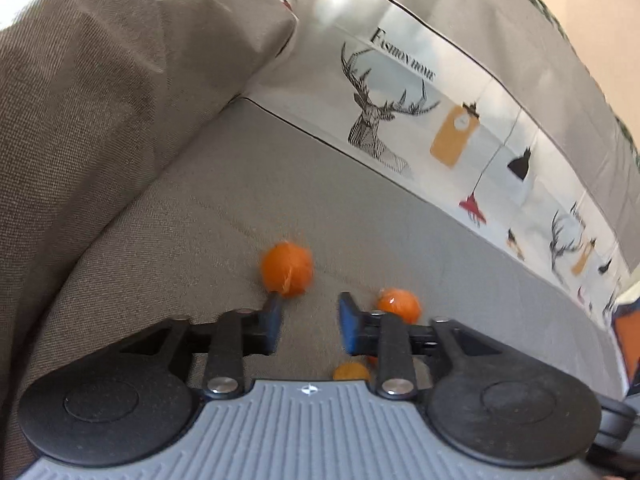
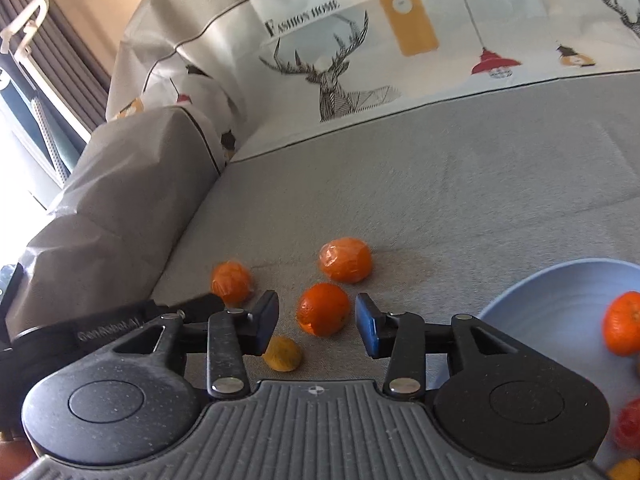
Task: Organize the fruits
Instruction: 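Grasp a wrapped tangerine with the left gripper while the right grasps a tangerine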
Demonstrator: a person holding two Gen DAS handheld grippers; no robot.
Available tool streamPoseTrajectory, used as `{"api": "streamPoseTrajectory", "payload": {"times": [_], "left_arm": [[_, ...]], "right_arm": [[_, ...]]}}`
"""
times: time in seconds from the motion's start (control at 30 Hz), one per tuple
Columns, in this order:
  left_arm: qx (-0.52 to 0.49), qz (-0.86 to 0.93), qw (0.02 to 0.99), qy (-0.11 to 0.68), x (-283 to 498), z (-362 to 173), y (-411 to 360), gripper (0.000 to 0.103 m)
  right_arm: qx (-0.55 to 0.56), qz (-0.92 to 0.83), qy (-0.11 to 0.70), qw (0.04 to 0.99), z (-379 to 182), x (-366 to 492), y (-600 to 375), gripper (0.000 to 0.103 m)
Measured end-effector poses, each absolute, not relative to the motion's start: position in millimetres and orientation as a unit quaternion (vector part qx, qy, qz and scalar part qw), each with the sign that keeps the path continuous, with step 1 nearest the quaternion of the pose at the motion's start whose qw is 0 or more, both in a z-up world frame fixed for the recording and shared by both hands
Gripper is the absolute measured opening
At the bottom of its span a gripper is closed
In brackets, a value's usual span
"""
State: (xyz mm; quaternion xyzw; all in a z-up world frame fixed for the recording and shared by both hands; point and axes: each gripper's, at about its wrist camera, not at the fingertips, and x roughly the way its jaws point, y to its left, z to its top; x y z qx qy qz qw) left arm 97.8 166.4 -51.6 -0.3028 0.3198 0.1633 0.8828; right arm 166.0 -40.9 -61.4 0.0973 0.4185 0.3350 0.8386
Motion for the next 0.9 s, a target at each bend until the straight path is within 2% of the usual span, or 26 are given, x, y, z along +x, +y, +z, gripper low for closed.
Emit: {"api": "streamPoseTrajectory", "payload": {"times": [0.33, 0.47, 0.6, 0.67, 0.8, 0.9], "left_arm": [[-0.295, 0.188, 0.879, 0.324, 118.8, -60.5, 176.3, 0.056], [-0.277, 0.193, 0.881, 0.331, 126.4, -64.6, 174.5, 0.057], [-0.269, 0.195, 0.879, 0.343, 130.2, -67.6, 174.6, 0.057], [-0.274, 0.194, 0.878, 0.34, 130.0, -67.8, 176.7, 0.057], [-0.272, 0.193, 0.88, 0.339, 131.7, -67.3, 176.5, 0.056], [-0.267, 0.191, 0.883, 0.337, 132.9, -67.1, 175.6, 0.045]], "right_arm": [[0.067, 0.325, 0.441, 0.834, -78.5, 179.2, -13.4, 0.047], [0.056, 0.323, 0.448, 0.832, -84.3, 181.5, -7.4, 0.047], [0.037, 0.315, 0.447, 0.836, -87.9, 182.3, -2.1, 0.045], [0.026, 0.315, 0.442, 0.839, -87.5, 181.2, 0.6, 0.038], [0.017, 0.314, 0.439, 0.842, -86.7, 179.3, 1.9, 0.038], [0.013, 0.311, 0.437, 0.844, -85.1, 178.8, 1.1, 0.037]]}}
